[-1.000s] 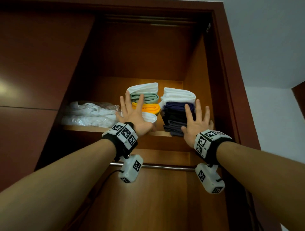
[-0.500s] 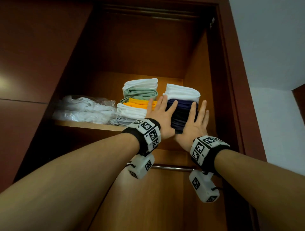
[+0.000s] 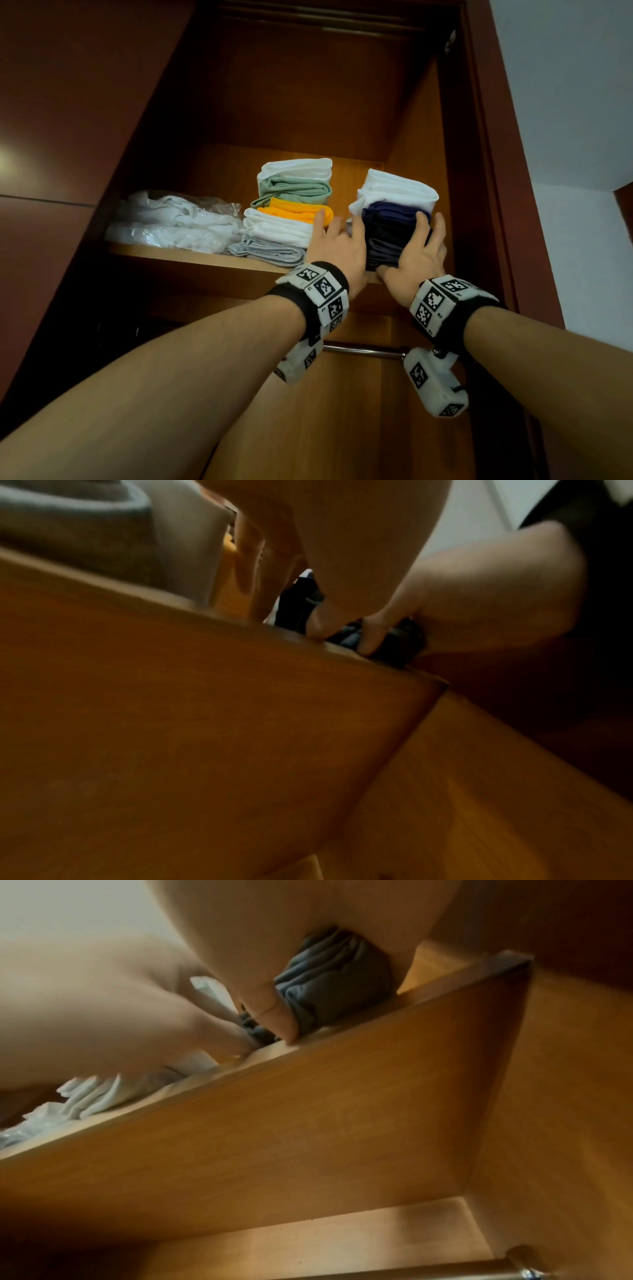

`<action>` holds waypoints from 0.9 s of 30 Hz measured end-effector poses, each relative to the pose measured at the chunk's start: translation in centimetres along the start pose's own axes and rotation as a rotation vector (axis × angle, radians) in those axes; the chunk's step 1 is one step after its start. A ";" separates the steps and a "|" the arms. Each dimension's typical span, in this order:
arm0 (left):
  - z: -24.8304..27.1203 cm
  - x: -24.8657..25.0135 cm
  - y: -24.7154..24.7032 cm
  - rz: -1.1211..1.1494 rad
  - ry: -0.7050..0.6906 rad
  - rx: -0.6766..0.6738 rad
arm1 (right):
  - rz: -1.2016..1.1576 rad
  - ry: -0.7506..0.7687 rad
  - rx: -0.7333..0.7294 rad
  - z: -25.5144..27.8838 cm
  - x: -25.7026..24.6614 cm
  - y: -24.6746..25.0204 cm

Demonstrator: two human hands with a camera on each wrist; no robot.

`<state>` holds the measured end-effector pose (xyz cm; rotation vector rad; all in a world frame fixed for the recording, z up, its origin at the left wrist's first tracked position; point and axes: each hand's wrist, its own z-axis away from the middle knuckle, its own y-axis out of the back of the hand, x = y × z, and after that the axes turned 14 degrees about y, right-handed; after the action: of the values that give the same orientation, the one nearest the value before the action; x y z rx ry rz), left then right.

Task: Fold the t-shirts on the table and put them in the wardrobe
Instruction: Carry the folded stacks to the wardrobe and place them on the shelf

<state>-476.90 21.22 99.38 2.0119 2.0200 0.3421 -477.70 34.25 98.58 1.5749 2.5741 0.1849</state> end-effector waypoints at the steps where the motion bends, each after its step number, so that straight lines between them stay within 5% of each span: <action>1: 0.1 0.2 -0.2 -0.006 0.010 -0.020 | -0.005 -0.007 0.011 0.1 0.0 0.0; 6: -0.2 1.5 -0.1 -0.035 -0.008 -0.107 | 0.027 0.060 -0.029 0.2 0.2 0.3; 13: -1.6 3.3 -0.4 0.423 0.009 -0.350 | 0.136 0.069 -0.073 0.2 1.3 1.9; 20: -2.3 4.2 -1.1 0.497 0.023 -0.397 | 0.526 0.143 -0.182 0.3 2.7 0.6; 27: -0.2 3.3 0.1 0.517 0.003 -0.337 | 0.652 0.124 -0.329 0.1 2.6 0.0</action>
<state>-476.89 24.56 99.56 2.2675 1.2997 0.7311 -478.84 36.62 98.43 2.2363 1.8694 0.7348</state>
